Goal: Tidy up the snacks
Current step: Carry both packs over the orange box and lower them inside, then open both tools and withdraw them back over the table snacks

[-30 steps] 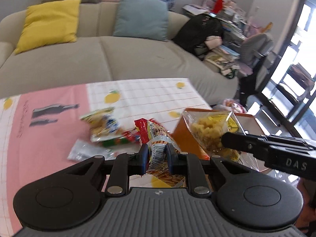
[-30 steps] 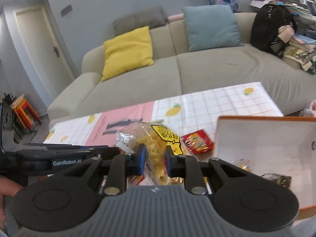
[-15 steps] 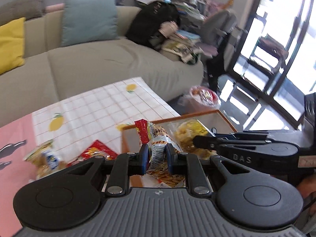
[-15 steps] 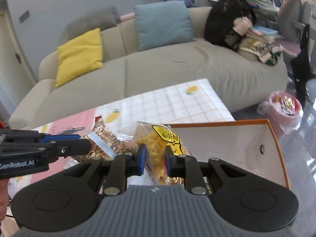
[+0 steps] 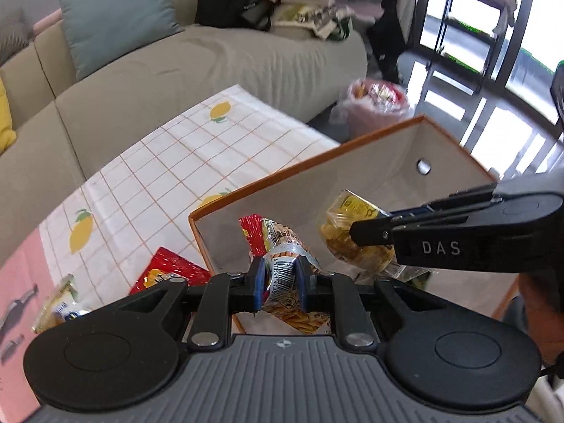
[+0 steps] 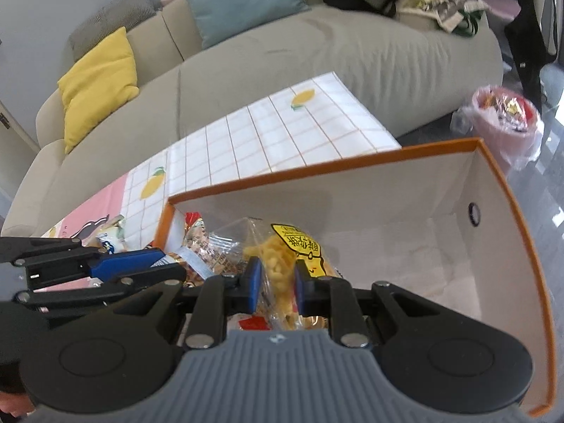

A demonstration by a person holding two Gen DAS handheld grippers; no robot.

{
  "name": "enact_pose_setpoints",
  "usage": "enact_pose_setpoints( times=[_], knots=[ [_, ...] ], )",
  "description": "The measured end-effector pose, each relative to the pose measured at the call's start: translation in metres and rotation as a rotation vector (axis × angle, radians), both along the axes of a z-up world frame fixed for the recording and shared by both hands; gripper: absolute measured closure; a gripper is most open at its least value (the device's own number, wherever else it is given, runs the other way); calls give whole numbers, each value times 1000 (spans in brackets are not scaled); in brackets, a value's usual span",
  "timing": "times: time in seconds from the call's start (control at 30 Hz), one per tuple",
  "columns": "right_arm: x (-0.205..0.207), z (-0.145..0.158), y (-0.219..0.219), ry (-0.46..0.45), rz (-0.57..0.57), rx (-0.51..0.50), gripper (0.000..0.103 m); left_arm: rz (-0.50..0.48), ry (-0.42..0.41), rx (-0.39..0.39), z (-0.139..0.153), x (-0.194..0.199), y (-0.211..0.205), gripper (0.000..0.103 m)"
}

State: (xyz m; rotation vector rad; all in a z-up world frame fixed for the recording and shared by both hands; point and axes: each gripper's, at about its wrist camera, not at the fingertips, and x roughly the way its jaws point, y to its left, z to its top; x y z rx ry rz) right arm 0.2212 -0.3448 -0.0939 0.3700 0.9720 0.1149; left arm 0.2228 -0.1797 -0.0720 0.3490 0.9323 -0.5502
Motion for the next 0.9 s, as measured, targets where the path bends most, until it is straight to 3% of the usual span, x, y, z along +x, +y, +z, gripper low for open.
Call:
enact_pose_setpoints(
  times=[0.33, 0.9],
  knots=[
    [17, -23, 18, 50, 20, 5, 86, -42, -6, 177, -22, 10, -15, 81],
    [22, -30, 22, 123, -23, 16, 72, -95, -47, 237, -18, 4, -16, 60]
  ],
)
